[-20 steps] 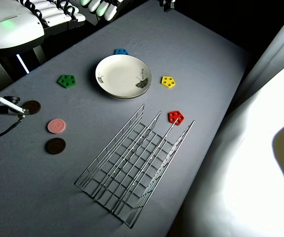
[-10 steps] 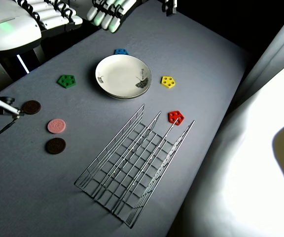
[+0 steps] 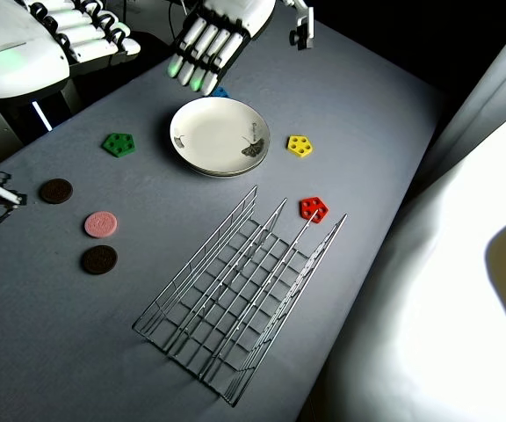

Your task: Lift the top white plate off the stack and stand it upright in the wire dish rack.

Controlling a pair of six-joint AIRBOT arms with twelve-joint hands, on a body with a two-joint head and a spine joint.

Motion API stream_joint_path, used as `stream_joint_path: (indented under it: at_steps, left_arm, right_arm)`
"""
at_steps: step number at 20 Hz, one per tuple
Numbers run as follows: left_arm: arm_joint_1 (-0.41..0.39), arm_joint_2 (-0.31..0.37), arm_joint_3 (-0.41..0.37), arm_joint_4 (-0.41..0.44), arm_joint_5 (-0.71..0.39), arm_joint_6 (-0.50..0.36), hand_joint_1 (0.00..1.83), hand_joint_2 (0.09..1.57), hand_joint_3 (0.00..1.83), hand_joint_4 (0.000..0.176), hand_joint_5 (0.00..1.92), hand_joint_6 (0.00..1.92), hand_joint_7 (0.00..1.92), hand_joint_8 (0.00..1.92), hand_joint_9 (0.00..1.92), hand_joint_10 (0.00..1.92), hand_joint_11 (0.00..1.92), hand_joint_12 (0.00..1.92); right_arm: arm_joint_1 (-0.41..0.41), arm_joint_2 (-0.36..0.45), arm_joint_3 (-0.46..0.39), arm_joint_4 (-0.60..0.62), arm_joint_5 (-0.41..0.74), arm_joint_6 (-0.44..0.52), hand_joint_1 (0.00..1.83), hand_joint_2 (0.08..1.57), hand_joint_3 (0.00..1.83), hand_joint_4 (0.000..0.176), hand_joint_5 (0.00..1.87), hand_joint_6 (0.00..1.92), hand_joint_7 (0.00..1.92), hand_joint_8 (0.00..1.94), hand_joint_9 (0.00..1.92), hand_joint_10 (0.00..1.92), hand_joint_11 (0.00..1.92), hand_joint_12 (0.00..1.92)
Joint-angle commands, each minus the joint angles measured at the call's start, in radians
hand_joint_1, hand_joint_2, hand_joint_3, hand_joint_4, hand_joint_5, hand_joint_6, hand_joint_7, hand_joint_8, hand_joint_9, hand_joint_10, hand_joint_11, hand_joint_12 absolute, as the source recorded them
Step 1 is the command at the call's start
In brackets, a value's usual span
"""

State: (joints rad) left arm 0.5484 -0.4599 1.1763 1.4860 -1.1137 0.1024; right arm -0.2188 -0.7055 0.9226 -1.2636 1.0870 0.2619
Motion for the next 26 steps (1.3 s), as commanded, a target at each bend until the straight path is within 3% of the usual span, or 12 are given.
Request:
stream_joint_path:
  at_steps: [1, 8, 10, 11, 13, 20, 26]
  left_arm:
    - [-0.010, -0.006, 0.001, -0.069, -0.052, 0.001, 0.22, 0.95, 0.01, 0.000, 0.05, 0.00, 0.09, 0.00, 0.08, 0.00, 0.01, 0.17]
    - [0.018, -0.035, 0.025, -0.041, 0.005, 0.029, 0.27, 0.95, 0.00, 0.000, 0.06, 0.00, 0.12, 0.00, 0.12, 0.01, 0.03, 0.19]
    - [0.027, -0.040, 0.027, -0.041, 0.019, 0.037, 0.28, 0.94, 0.00, 0.000, 0.08, 0.01, 0.13, 0.01, 0.14, 0.01, 0.06, 0.20]
    - [0.036, -0.038, 0.028, -0.041, 0.034, 0.042, 0.25, 0.94, 0.00, 0.000, 0.07, 0.00, 0.13, 0.00, 0.13, 0.01, 0.05, 0.20]
    - [0.044, -0.050, 0.044, -0.043, 0.048, 0.044, 0.25, 0.94, 0.00, 0.000, 0.08, 0.00, 0.13, 0.00, 0.14, 0.01, 0.06, 0.20]
    - [0.038, -0.083, 0.086, -0.028, 0.083, 0.046, 0.23, 0.95, 0.00, 0.000, 0.10, 0.01, 0.14, 0.01, 0.13, 0.01, 0.05, 0.21]
    - [0.022, -0.108, 0.134, -0.007, 0.099, 0.044, 0.25, 0.95, 0.00, 0.000, 0.09, 0.00, 0.13, 0.00, 0.11, 0.00, 0.03, 0.20]
  right_arm:
    - [0.007, 0.011, -0.005, 0.084, 0.072, 0.012, 0.10, 1.07, 0.01, 0.000, 0.00, 0.00, 0.00, 0.00, 0.00, 0.00, 0.01, 0.05]
    - [0.009, 0.014, -0.004, 0.084, 0.088, 0.031, 0.13, 1.06, 0.00, 0.000, 0.01, 0.00, 0.01, 0.00, 0.00, 0.00, 0.01, 0.06]
    - [-0.003, 0.009, -0.005, 0.025, 0.070, 0.111, 0.13, 1.07, 0.00, 0.000, 0.01, 0.00, 0.01, 0.00, 0.01, 0.00, 0.02, 0.06]
    - [-0.060, -0.001, 0.002, 0.015, 0.067, 0.077, 0.13, 1.08, 0.01, 0.000, 0.03, 0.01, 0.02, 0.01, 0.02, 0.01, 0.02, 0.06]
    - [-0.089, -0.011, 0.012, -0.012, 0.062, 0.057, 0.10, 1.08, 0.00, 0.000, 0.04, 0.01, 0.04, 0.01, 0.04, 0.01, 0.05, 0.07]
    - [-0.101, -0.059, 0.039, 0.034, 0.043, 0.011, 0.17, 1.08, 0.00, 0.000, 0.03, 0.01, 0.02, 0.00, 0.02, 0.00, 0.03, 0.06]
    - [-0.134, -0.161, 0.149, 0.086, -0.010, -0.021, 0.20, 1.07, 0.00, 0.000, 0.00, 0.00, 0.00, 0.00, 0.00, 0.00, 0.01, 0.04]
